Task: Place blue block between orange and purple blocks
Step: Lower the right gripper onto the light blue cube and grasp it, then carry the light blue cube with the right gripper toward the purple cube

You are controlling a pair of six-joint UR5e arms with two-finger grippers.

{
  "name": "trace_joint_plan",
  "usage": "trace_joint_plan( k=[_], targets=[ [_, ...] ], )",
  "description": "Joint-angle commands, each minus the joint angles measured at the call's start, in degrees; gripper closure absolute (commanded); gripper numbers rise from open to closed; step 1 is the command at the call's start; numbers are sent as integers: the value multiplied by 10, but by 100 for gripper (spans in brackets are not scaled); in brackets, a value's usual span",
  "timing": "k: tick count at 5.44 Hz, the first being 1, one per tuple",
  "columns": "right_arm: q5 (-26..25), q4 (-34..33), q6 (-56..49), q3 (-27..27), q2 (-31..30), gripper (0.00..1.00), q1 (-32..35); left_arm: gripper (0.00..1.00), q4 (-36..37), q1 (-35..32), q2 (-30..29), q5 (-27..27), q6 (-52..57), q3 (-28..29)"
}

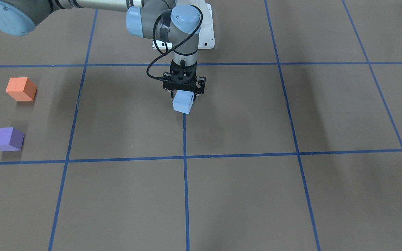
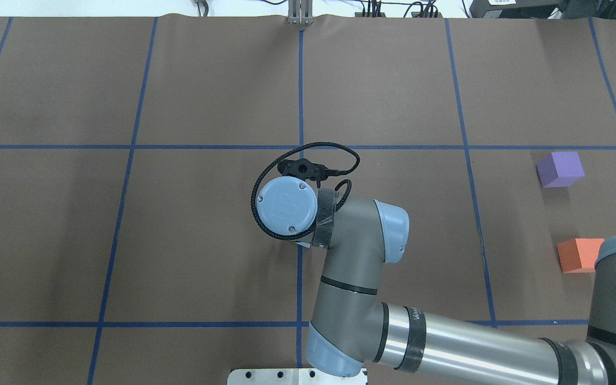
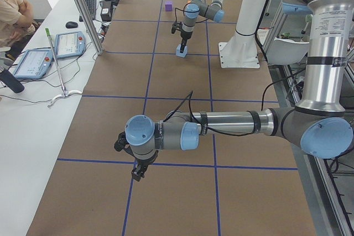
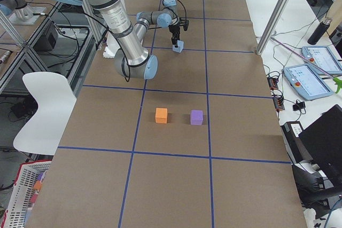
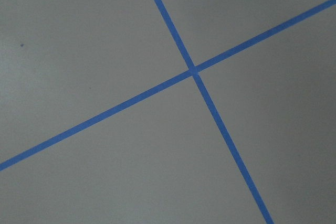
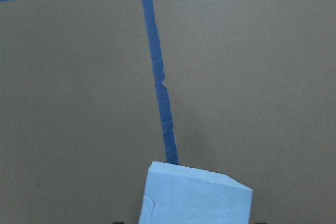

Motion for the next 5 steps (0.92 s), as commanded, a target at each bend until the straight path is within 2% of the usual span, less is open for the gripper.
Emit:
trace_joint_plan(
  k=[1,2,3,5],
  targets=[
    [2,4,-9,19,-6,100,18,0,-4,0,1,0,0,0],
    [8,-5,-77,87,-58,100,46,0,-4,0,1,0,1,0],
    [48,-9,-149,155,-130,100,97,0,-4,0,2,-1,2,0],
    [139,-6,-314,225,-248,100,212,0,-4,-1,3,-1,4,1]
  ],
)
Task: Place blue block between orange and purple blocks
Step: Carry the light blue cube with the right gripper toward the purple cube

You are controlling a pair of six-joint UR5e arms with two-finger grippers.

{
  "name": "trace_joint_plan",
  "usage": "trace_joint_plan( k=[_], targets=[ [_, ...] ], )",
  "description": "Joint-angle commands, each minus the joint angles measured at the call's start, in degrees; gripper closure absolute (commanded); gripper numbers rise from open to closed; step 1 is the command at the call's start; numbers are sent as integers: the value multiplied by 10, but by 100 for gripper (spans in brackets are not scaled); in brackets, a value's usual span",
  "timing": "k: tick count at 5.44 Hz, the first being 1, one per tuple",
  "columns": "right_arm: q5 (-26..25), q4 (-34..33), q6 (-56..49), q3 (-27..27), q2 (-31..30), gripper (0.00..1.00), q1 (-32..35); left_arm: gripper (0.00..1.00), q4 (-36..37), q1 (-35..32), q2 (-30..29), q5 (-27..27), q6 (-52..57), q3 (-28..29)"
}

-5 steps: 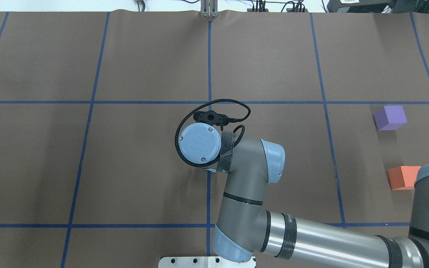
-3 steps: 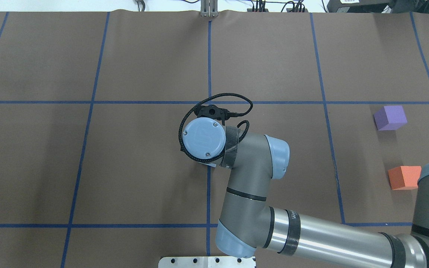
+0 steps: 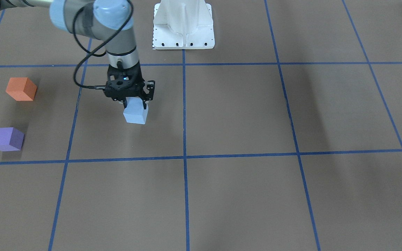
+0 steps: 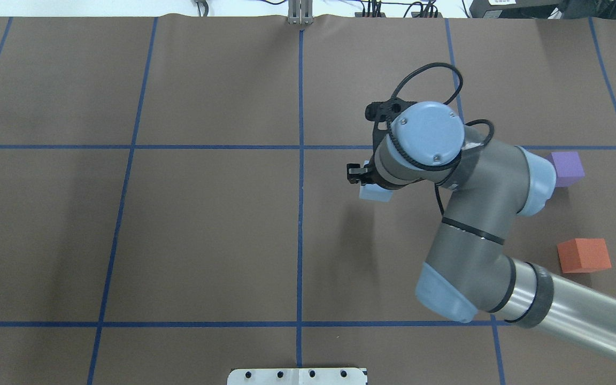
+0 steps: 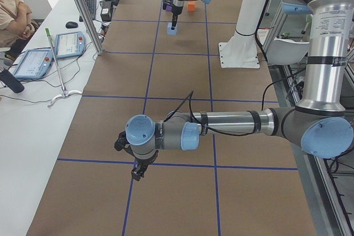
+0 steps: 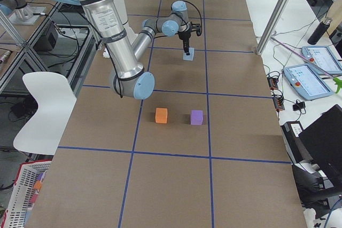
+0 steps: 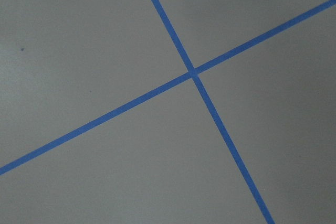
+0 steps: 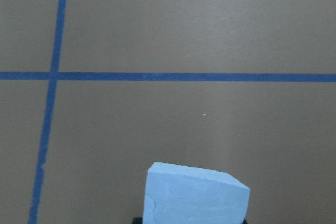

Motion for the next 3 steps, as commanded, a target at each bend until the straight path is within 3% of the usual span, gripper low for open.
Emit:
trace_joint_plan(
  k=[1,2,3],
  targets=[
    [82,6,-167,39,-112,100,112,0,0,-1,1,1,1,0],
    [100,35,-246,40,-177,100,159,0,0,0,1,1,1,-1],
    [136,145,-260,36,-271,100,186,0,-6,0,1,1,1,0]
  ],
)
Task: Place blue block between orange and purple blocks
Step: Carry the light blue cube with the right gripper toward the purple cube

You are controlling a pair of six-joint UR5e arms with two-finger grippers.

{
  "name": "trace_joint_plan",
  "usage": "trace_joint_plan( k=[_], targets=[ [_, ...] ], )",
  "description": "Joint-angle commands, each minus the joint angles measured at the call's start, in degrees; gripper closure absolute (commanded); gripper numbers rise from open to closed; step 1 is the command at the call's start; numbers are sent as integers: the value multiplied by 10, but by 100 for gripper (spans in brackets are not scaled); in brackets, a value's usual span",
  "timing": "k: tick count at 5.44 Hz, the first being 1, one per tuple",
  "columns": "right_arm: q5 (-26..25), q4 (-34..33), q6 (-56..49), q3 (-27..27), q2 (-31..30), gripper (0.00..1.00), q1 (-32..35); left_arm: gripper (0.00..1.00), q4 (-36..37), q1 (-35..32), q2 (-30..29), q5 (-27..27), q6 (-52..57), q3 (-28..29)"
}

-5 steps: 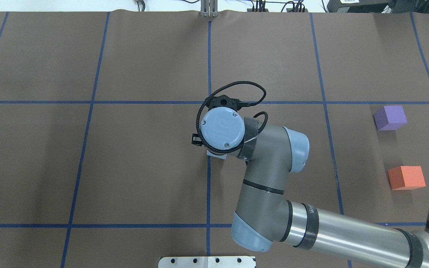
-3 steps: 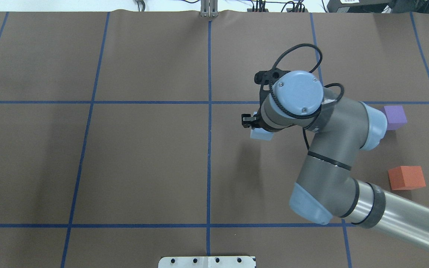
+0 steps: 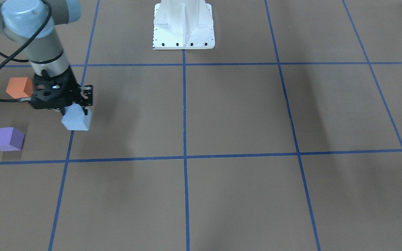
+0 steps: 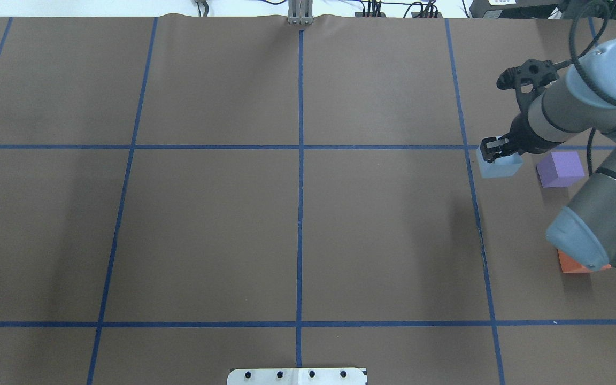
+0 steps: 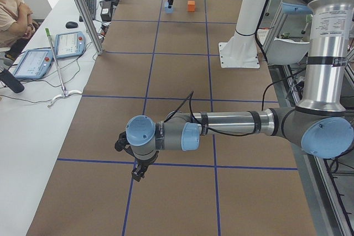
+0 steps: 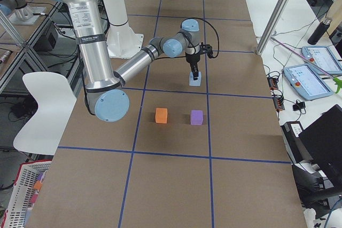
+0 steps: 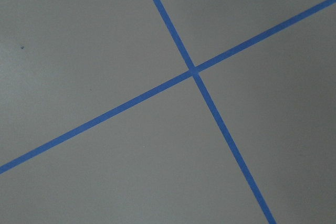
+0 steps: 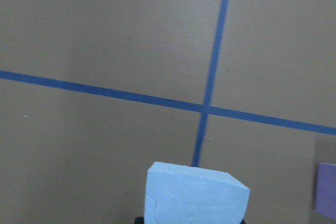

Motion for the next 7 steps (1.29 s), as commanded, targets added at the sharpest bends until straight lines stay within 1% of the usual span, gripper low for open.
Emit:
trace_joint_plan(
  k=[1,2,3,4,5,6,7],
  targets=[
    [41,157,-30,-4,-151,100,40,0,-11,0,8,-1,-1,-1],
    [51,186,-24,-5,-187,100,40,0,-18,0,9,-1,-1,-1],
    [51,194,-20,-10,-201,100,40,0,-22,0,11,-1,-1,-2],
    [50,195,8,-17,-200,100,38,0,-25,0,11,-1,-1,-2],
    [51,242,10,-56,-194,95,36,0,-25,1,12,-1,-1,-1],
    [53,273,11,-71,-189,65,36,0,-25,0,12,-1,-1,-2],
    [54,276,11,-71,-186,26,33,0,-25,1,11,-1,-1,-2]
  ],
)
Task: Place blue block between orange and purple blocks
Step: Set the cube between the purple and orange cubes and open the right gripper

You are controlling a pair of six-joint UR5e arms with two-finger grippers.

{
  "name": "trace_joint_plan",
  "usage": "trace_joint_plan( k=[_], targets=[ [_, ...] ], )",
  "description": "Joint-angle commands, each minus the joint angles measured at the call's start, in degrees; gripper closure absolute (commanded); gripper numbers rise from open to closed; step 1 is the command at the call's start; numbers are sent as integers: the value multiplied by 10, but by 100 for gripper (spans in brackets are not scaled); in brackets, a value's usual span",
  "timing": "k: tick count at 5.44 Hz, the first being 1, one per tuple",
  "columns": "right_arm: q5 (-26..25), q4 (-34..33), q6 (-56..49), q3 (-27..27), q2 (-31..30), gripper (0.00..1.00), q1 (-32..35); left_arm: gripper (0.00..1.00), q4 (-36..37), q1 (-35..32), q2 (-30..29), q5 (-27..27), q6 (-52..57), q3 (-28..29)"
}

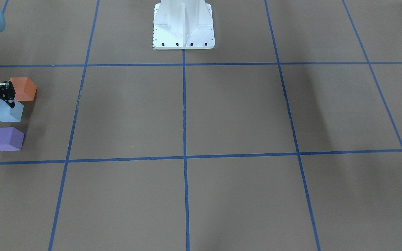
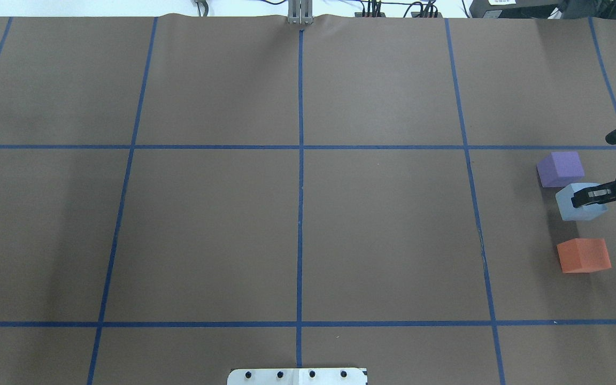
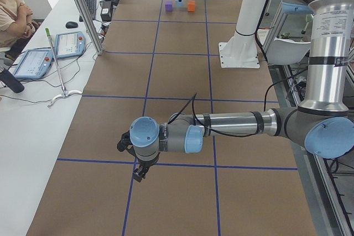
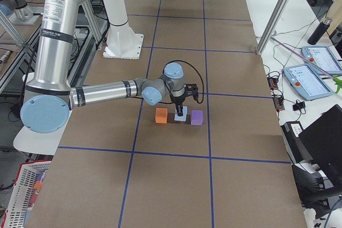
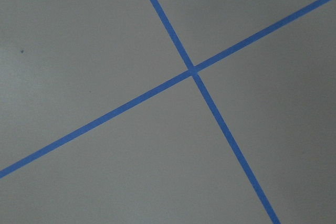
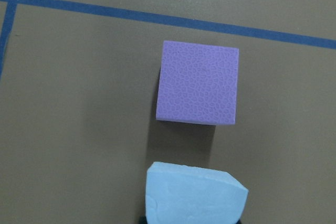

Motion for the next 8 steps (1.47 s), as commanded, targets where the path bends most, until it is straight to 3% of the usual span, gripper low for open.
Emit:
trace_joint_plan(
  k=[1,2,3,4,5,6,7,8],
  targets=[
    [2,11,1,-3,3,1,-3,0,-1,0,-1,0,0,-1],
    [17,6,-6,6,4,0,-1,0,-1,0,-1,0,0,-1],
    [64,-1,-20,6,2,0,55,0,0,0,0,0,0,0],
    [110,-55,-114,5,2,1,131,0,1,0,1,0,-4,22],
    [127,-148,-267,3,12,1,215,0,0,-2,19,0,-1,17],
    [123,-261,-409,7,23,1,293,0,4,-3,17,2,-7,18],
    [114,-307,-478,-2,9,0,334,0,8,-5,20,3,-6,11],
    [113,-306,-480,-26,-7,0,342,0,14,-7,15,4,-7,9]
  ],
)
